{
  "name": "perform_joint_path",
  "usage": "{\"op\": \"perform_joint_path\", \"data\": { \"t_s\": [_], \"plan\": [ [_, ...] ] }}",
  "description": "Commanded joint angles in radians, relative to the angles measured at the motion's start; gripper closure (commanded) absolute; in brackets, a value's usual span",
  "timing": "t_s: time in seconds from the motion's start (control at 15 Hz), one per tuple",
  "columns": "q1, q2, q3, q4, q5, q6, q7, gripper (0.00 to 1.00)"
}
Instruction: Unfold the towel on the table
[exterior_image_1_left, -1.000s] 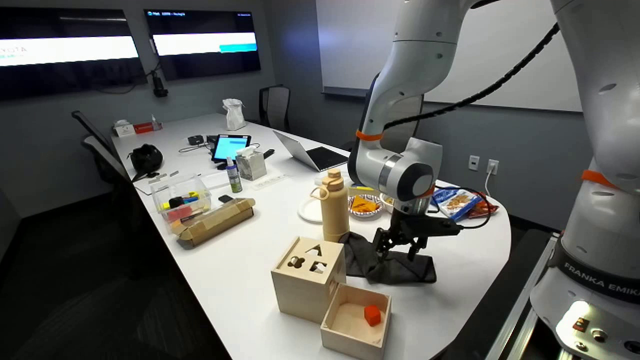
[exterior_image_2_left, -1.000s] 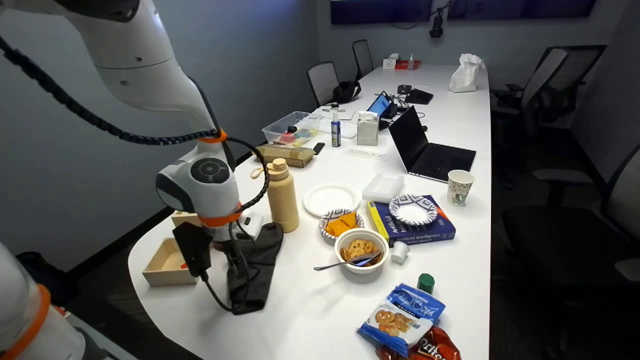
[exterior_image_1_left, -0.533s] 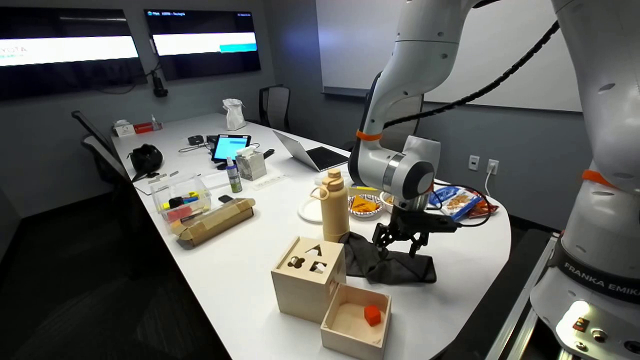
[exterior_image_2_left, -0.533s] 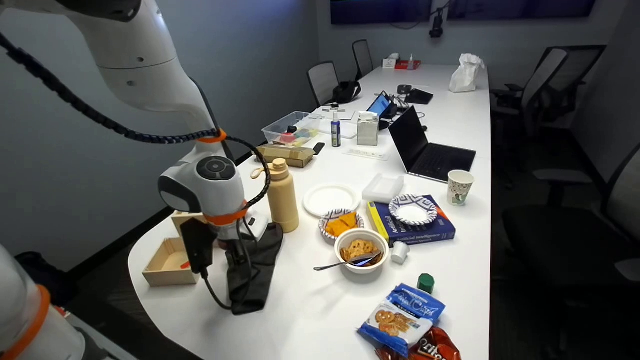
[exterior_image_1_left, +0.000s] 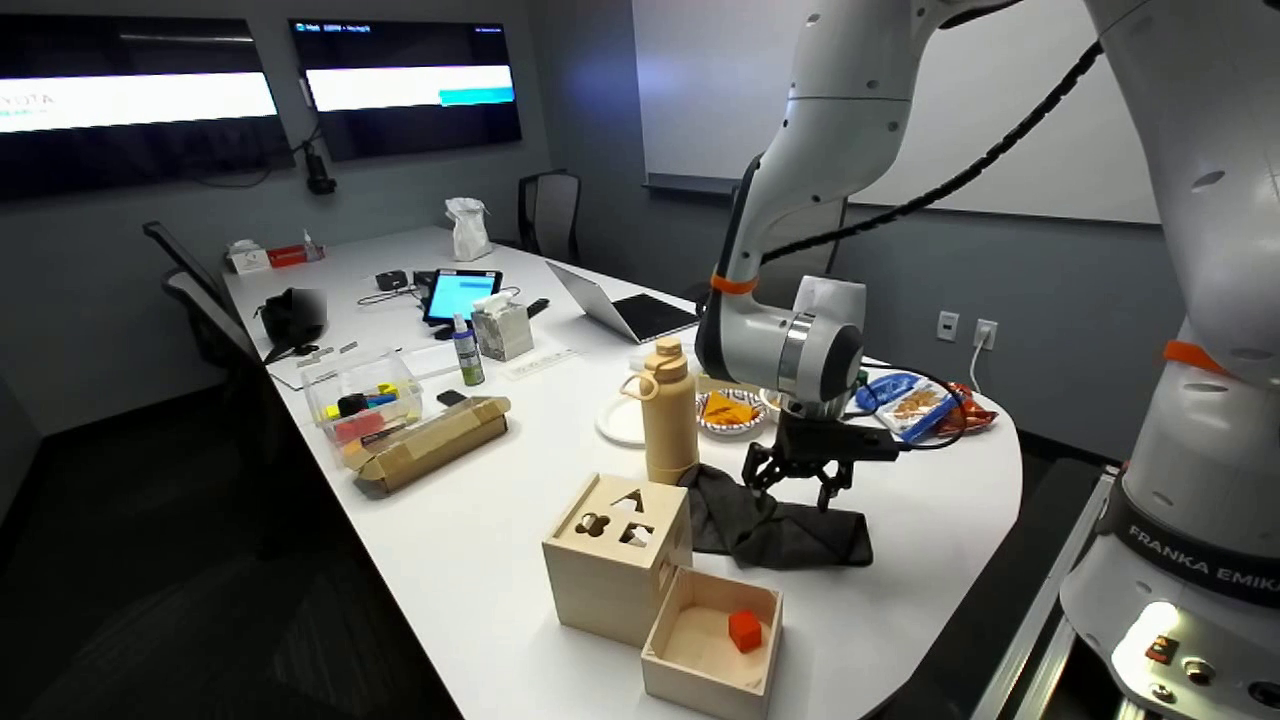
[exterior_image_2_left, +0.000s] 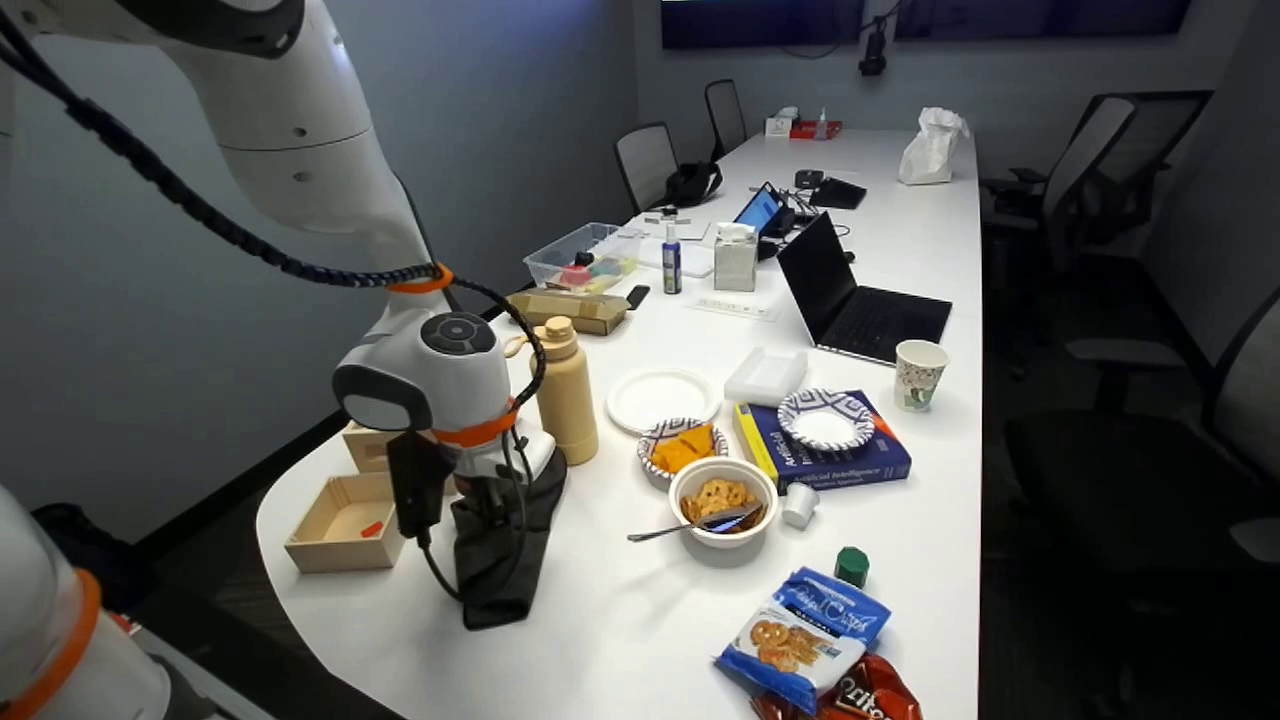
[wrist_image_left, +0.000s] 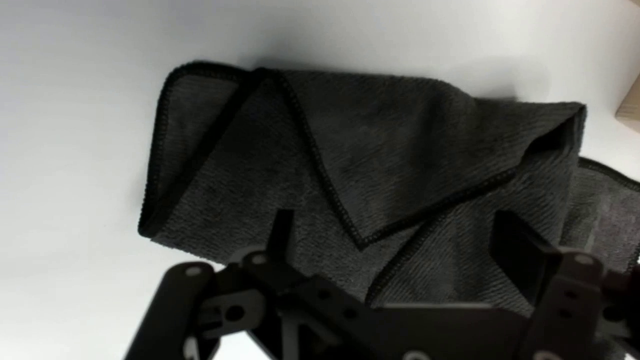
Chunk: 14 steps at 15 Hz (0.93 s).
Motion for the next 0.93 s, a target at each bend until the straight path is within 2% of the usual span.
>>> {"op": "perform_joint_path", "data": {
  "t_s": [0.0, 0.2, 0.27, 0.33, 0.4, 0.6, 0.87],
  "plan": [
    [0.06, 0.024, -0.061, 0.016, -0.135, -0.045, 0.148, 0.0],
    [0.108, 0.019, -0.109, 0.02, -0.235, -0.091, 0.243, 0.0],
    [0.124, 0.018, -0.125, 0.024, -0.266, -0.108, 0.272, 0.25],
    [0.139, 0.017, -0.142, 0.028, -0.295, -0.124, 0.3, 0.26],
    [0.151, 0.017, -0.157, 0.034, -0.321, -0.14, 0.322, 0.32],
    [0.186, 0.019, -0.201, 0.045, -0.392, -0.186, 0.389, 0.58],
    [0.217, 0.025, -0.242, 0.06, -0.462, -0.247, 0.452, 0.88]
  ]
}}
